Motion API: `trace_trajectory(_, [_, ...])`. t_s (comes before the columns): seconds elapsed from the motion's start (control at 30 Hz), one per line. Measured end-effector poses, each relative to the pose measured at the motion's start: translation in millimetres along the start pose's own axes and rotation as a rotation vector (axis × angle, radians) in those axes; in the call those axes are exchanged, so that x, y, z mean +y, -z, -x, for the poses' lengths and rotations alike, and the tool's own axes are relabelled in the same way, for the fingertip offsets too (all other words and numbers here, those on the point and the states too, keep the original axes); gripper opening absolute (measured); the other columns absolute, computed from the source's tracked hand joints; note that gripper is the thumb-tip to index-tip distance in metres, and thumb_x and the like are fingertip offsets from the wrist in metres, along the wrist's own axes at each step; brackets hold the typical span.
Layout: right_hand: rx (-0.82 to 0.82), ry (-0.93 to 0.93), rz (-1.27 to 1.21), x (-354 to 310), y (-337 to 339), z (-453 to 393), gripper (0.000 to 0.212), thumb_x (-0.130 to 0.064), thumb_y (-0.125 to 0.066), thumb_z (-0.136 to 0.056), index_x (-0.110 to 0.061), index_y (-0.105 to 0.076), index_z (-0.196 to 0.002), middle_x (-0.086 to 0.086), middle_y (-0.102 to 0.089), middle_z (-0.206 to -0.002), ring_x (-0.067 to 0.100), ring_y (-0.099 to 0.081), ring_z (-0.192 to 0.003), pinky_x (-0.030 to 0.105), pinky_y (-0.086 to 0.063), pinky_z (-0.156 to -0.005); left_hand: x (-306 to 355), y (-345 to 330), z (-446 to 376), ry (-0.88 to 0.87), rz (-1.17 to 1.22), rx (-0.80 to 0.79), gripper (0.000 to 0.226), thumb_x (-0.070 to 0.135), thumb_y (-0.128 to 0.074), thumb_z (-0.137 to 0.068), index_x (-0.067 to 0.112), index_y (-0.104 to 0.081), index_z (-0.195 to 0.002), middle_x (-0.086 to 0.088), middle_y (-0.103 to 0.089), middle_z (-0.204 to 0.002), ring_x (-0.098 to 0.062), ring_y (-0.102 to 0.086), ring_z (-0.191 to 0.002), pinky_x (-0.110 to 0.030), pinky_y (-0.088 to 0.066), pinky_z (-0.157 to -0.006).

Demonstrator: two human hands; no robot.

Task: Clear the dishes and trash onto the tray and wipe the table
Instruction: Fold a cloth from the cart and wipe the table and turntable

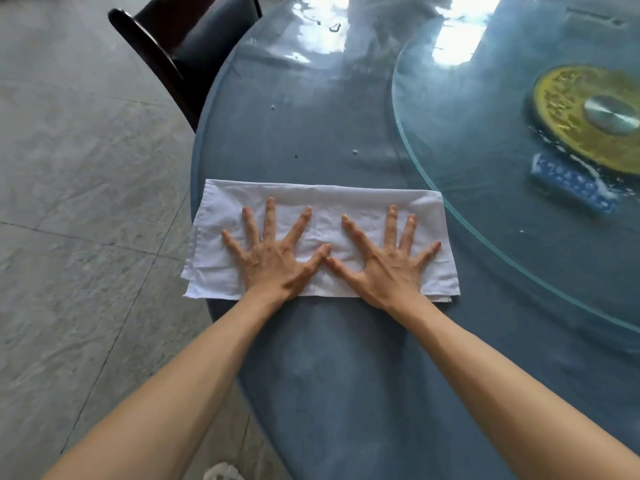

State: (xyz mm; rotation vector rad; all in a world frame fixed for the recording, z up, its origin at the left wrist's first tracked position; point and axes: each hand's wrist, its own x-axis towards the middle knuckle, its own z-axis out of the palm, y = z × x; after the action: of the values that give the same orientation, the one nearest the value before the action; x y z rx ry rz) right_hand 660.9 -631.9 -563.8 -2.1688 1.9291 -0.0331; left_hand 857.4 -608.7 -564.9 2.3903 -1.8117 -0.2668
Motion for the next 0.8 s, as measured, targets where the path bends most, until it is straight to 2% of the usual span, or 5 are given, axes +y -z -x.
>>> trace_trajectory(0.23, [0.013, -0.081, -0.004, -30, 1, -81, 0.084, -0.109, -0.006, -0.062, -0.08, 0.011, -0.139, 0.009, 0.018, -0.172, 0.043, 0.022, -0.154, 0.081, 0.018, -0.104, -15, 7, -96, -0.07, -0.017, -0.015, 0.084, 0.1, -0.003, -0.069, 0.067, 0.005, -0.146, 0.003, 0.014, -0.168, -0.037, 0.02, -0.151, -0.072, 0.015, -0.109])
trace_trajectory(0.53, [0.017, -0.156, -0.008, -52, 6, -137, 0.081, -0.109, -0.008, -0.063, -0.082, 0.009, -0.137, 0.005, 0.019, -0.172, 0.041, 0.022, -0.155, 0.078, 0.02, -0.105, -27, 13, -166, -0.154, -0.009, -0.023, 0.084, 0.098, 0.001, -0.069, 0.065, 0.005, -0.147, 0.001, 0.016, -0.168, -0.038, 0.02, -0.151, -0.072, 0.017, -0.108])
trace_trajectory(0.8, [0.011, -0.144, -0.001, -59, 15, -183, 0.084, -0.108, -0.009, -0.063, -0.08, 0.009, -0.14, 0.005, 0.019, -0.172, 0.039, 0.022, -0.155, 0.081, 0.016, -0.106, -36, 16, -215, -0.268, -0.041, -0.023, 0.093, 0.098, -0.01, -0.066, 0.061, 0.01, -0.148, -0.005, 0.017, -0.167, -0.044, 0.02, -0.15, -0.076, 0.012, -0.107])
